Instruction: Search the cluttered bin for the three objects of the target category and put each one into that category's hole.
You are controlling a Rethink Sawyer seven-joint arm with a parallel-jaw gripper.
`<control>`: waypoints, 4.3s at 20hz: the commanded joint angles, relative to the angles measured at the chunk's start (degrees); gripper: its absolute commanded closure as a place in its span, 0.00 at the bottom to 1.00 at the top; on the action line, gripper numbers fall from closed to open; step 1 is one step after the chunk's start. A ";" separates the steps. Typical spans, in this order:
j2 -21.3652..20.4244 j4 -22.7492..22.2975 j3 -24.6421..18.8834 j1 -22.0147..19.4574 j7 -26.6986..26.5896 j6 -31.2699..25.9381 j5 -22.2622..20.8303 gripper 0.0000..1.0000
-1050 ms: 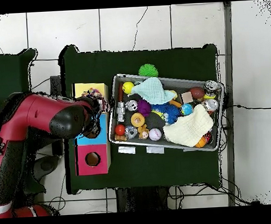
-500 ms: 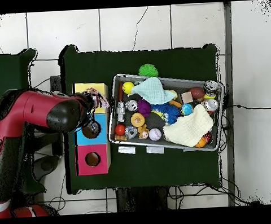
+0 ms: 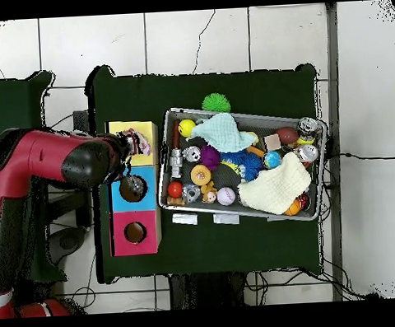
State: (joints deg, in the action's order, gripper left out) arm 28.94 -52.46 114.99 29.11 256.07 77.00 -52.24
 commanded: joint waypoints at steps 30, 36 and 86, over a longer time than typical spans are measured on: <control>3.35 5.15 -34.27 3.83 22.18 -6.75 -0.63 1.00; 4.84 2.29 -25.98 4.27 22.13 -5.60 -0.37 1.00; 1.10 2.99 2.55 -4.64 20.84 5.48 4.12 1.00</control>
State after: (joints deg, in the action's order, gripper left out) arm 30.22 -53.50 114.25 27.25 256.07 75.18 -50.74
